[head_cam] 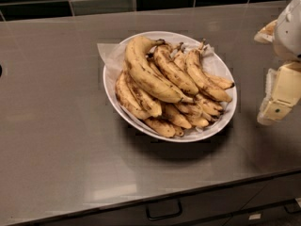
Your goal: Pick banana from white bowl
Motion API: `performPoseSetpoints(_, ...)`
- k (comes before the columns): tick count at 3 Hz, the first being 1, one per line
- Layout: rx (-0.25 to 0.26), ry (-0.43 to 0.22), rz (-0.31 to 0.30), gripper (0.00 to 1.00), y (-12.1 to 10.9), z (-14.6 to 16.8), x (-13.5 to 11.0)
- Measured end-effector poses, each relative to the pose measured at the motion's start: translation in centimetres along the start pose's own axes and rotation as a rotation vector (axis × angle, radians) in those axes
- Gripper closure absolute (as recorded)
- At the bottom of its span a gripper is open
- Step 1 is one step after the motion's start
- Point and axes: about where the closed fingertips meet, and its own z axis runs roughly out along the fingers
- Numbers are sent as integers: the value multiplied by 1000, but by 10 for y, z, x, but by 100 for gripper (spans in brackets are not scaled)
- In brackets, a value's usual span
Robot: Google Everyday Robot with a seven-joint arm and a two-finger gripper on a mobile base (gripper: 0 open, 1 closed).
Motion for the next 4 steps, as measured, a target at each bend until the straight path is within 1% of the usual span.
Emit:
performPoseSetpoints(1, 11, 2, 1, 0, 2, -3, -8)
performPoseSetpoints(2, 42, -26, -50, 0, 9, -14, -37)
performPoseSetpoints(3, 52, -93, -91, 0, 10, -26, -73)
performPoseSetpoints(4, 52, -93, -91, 0, 10, -26, -73)
